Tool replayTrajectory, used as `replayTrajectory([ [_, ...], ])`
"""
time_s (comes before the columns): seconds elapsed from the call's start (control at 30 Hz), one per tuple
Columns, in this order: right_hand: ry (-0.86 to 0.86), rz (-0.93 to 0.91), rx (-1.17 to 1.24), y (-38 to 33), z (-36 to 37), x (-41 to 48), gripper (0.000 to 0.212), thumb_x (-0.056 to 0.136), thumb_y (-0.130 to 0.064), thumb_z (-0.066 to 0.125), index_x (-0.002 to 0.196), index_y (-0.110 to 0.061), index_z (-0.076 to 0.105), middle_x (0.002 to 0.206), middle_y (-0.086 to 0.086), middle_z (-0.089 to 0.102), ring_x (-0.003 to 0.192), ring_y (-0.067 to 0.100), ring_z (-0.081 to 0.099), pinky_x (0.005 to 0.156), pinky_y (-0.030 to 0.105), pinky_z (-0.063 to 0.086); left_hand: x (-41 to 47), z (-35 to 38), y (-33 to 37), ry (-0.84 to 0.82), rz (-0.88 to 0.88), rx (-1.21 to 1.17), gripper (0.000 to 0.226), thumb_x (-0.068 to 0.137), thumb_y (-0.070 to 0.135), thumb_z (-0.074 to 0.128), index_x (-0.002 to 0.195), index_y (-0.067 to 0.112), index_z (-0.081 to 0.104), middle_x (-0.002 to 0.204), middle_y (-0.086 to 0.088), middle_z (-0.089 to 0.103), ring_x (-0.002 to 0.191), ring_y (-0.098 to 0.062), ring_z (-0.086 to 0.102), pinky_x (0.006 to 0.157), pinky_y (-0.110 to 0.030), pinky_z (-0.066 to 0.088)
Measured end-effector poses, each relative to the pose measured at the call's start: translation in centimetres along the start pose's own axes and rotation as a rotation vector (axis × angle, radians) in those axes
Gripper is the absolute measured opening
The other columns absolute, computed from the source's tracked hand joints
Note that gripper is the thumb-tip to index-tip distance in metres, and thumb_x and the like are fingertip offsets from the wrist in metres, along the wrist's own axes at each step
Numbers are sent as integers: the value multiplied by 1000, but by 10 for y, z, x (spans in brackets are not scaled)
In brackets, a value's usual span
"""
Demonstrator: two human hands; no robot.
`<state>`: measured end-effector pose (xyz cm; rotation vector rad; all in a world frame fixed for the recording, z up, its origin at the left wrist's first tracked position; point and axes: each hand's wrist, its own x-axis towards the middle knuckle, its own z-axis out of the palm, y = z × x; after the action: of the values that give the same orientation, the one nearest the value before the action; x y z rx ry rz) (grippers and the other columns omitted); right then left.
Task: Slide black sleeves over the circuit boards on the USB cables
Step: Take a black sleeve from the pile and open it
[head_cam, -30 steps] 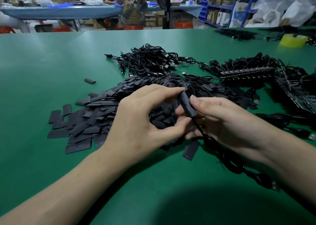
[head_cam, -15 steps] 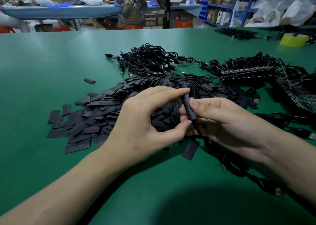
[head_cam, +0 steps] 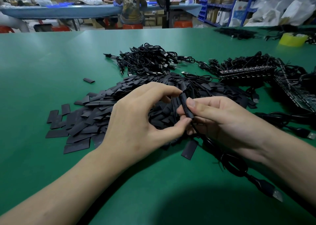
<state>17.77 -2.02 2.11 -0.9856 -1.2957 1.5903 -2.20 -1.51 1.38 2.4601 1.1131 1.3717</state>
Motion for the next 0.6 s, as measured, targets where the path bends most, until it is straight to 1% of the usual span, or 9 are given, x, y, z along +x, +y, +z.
replayTrajectory([
  [0.13, 6, 8, 0, 1, -1, 0, 31, 80, -39, 79, 93, -11, 83, 87, 10, 76, 75, 13, 68, 70, 22, 58, 0, 1, 0, -1, 20, 25, 36, 82, 37, 78, 112, 18, 71, 104, 10, 70, 98, -13, 66, 84, -31, 53],
  [0.23, 14, 12, 2, 1, 0, 0, 32, 78, -39, 75, 93, -11, 83, 87, 10, 76, 74, 13, 67, 70, 22, 57, 0, 1, 0, -1, 22, 29, 35, 83, 38, 77, 111, 18, 71, 104, 9, 70, 99, -13, 67, 84, -33, 53],
  [0.33, 17, 10, 9, 0, 0, 0, 35, 74, -42, 75, 91, -13, 83, 84, 8, 76, 72, 10, 67, 68, 21, 57, -1, 2, 0, -10, 10, 13, 38, 84, 40, 76, 114, 17, 71, 107, 9, 70, 101, -13, 67, 85, -35, 53],
  [0.47, 33, 12, -35, 0, 1, 0, 36, 72, -48, 74, 90, -18, 83, 81, 3, 75, 72, 8, 67, 75, 23, 52, -1, 3, 2, -21, 4, 1, 49, 83, 45, 80, 122, 18, 70, 112, 10, 70, 106, -12, 67, 89, -34, 54],
  [0.53, 32, 5, -52, 1, 2, 0, 36, 73, -49, 74, 91, -18, 83, 81, 3, 74, 73, 8, 66, 76, 23, 52, -1, 4, 3, -14, 2, 3, 49, 82, 45, 82, 121, 18, 70, 111, 10, 70, 105, -12, 67, 88, -36, 55],
  [0.6, 36, -14, -75, 2, 2, 0, 38, 74, -49, 73, 91, -17, 83, 82, 5, 74, 73, 10, 65, 77, 26, 52, -1, 5, 3, -5, -3, 4, 47, 81, 43, 82, 119, 18, 71, 109, 10, 71, 104, -12, 67, 86, -37, 55],
])
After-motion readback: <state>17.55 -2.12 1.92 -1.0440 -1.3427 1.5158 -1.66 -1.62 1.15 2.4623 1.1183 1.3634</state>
